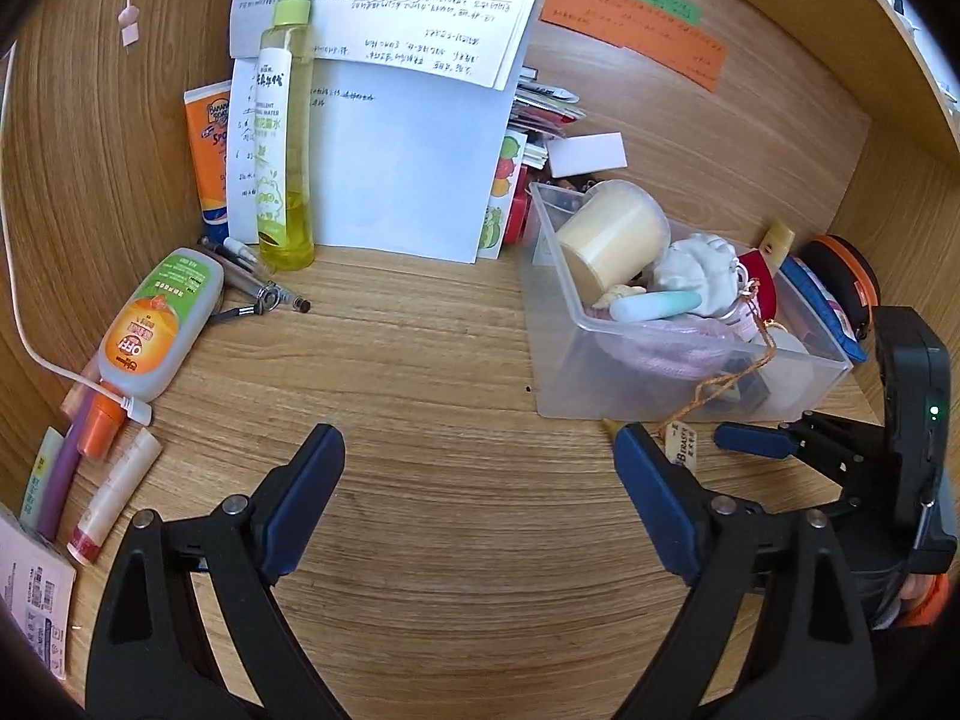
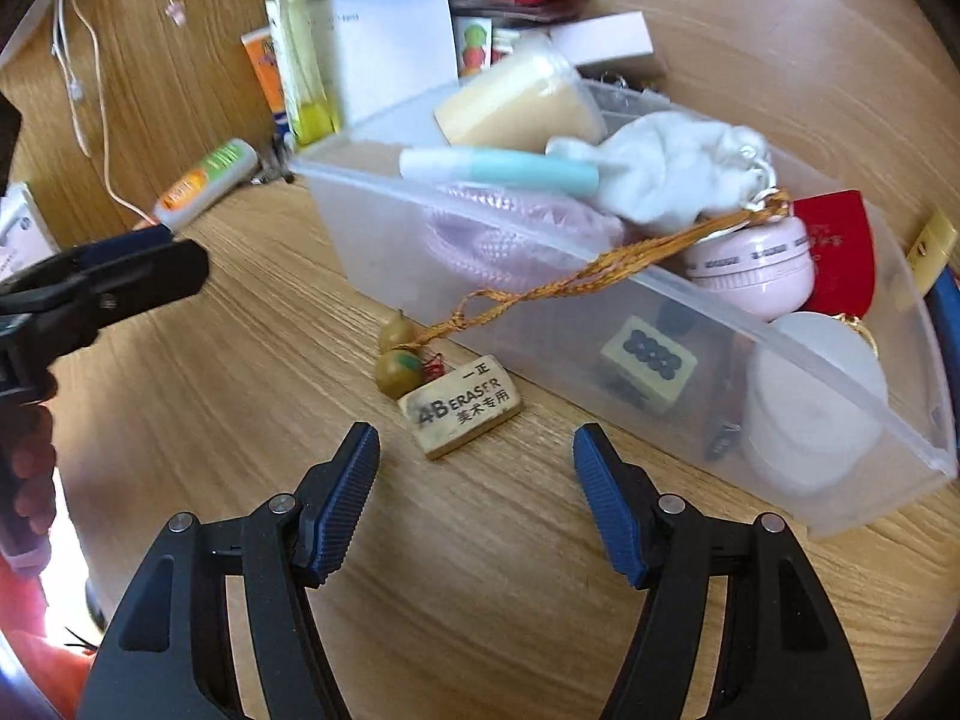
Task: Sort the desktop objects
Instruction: 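Move left tool to the gourd keychain while right moves to the beige eraser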
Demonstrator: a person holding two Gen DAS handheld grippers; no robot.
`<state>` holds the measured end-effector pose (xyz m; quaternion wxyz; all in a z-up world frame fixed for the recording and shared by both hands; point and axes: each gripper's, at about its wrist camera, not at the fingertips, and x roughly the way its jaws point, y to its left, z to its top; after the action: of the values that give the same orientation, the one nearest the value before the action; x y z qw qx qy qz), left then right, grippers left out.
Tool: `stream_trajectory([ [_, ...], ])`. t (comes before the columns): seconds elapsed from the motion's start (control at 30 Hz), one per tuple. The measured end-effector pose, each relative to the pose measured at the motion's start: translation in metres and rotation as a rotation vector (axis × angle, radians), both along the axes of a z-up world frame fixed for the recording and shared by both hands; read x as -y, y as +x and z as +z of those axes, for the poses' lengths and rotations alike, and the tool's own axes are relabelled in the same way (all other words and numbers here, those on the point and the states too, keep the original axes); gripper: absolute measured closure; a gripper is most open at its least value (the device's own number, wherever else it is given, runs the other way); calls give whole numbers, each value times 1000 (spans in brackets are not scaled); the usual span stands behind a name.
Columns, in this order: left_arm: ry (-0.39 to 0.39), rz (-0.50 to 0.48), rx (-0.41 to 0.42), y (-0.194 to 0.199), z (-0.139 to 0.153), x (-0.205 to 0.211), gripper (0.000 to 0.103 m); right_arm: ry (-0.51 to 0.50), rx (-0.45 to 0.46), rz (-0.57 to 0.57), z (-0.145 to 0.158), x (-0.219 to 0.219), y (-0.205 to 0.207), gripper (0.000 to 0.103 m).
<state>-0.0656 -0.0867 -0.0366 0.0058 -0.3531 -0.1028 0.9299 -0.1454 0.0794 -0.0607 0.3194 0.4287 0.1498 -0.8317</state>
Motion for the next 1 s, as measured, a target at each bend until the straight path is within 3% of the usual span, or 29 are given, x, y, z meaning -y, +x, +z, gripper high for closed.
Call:
stream_trajectory([
  [0.3, 16, -20, 27, -10, -11, -2, 11, 20, -53, 49, -4, 11, 2, 43],
  [0.43, 6, -35, 35, -12, -13, -8, 11, 6, -49, 50, 0, 13, 0, 61],
  [0.7, -10, -68, 42, -16, -13, -24, 11, -6, -41, 39, 1, 9, 3, 61],
  [1.0, -50, -122, 93, -34, -21, -56, 12, -122, -52, -19, 15, -38, 8, 61],
])
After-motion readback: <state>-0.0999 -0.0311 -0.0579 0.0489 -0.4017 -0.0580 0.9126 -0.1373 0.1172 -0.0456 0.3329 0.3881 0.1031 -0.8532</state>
